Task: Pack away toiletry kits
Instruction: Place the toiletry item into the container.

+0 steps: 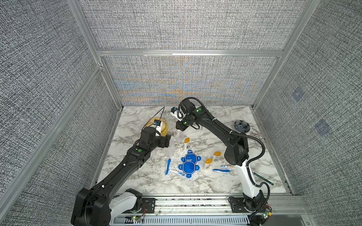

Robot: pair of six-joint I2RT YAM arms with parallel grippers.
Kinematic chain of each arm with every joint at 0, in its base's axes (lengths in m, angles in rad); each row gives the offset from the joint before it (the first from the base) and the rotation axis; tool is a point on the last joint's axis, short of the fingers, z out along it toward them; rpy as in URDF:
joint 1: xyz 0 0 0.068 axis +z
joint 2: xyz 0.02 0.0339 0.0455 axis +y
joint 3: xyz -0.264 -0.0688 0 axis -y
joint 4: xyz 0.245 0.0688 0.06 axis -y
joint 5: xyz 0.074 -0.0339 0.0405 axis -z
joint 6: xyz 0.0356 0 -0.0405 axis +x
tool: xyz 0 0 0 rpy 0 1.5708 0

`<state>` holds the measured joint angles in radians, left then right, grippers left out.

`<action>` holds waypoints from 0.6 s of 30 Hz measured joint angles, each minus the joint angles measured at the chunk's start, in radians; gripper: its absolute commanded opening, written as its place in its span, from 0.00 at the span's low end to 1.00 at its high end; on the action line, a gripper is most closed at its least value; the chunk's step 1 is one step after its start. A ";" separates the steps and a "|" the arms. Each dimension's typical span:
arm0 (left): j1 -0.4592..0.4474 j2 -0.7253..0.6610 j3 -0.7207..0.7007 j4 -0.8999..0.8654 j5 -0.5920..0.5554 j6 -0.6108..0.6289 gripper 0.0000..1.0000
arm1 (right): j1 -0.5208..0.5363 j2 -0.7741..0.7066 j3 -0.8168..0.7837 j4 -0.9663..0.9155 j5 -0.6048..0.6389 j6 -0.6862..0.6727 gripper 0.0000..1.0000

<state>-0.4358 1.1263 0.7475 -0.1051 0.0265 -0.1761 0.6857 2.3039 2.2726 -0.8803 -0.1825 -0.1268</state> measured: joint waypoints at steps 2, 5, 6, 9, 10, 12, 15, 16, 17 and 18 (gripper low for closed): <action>0.000 0.000 0.000 0.001 0.000 0.000 0.88 | 0.001 0.018 0.015 -0.005 0.001 0.000 0.23; 0.001 -0.001 -0.006 0.002 0.000 0.000 0.88 | 0.002 0.037 0.033 -0.017 0.001 0.000 0.26; 0.001 -0.001 -0.008 0.002 -0.001 0.000 0.88 | 0.002 0.043 0.040 -0.023 0.001 0.000 0.28; 0.003 -0.003 -0.011 0.002 -0.001 0.000 0.88 | 0.002 0.060 0.058 -0.035 0.001 0.007 0.36; 0.003 -0.005 -0.011 0.002 -0.001 0.000 0.88 | 0.002 0.061 0.062 -0.037 0.002 0.008 0.38; 0.003 -0.007 -0.013 0.002 -0.002 0.000 0.88 | 0.003 0.058 0.064 -0.039 0.001 0.008 0.41; 0.003 -0.010 -0.015 0.003 -0.002 0.000 0.88 | 0.010 0.037 0.065 -0.046 0.011 0.007 0.43; 0.003 -0.010 -0.015 0.004 -0.001 0.000 0.88 | 0.013 0.025 0.065 -0.049 0.014 0.007 0.44; 0.003 -0.010 -0.015 0.005 -0.001 0.000 0.88 | 0.015 0.011 0.065 -0.052 0.018 0.007 0.44; 0.003 -0.010 -0.015 0.005 -0.001 0.000 0.88 | 0.017 -0.002 0.064 -0.054 0.020 0.006 0.45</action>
<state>-0.4332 1.1160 0.7322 -0.1001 0.0254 -0.1761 0.7029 2.3020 2.3371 -0.9340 -0.1627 -0.1204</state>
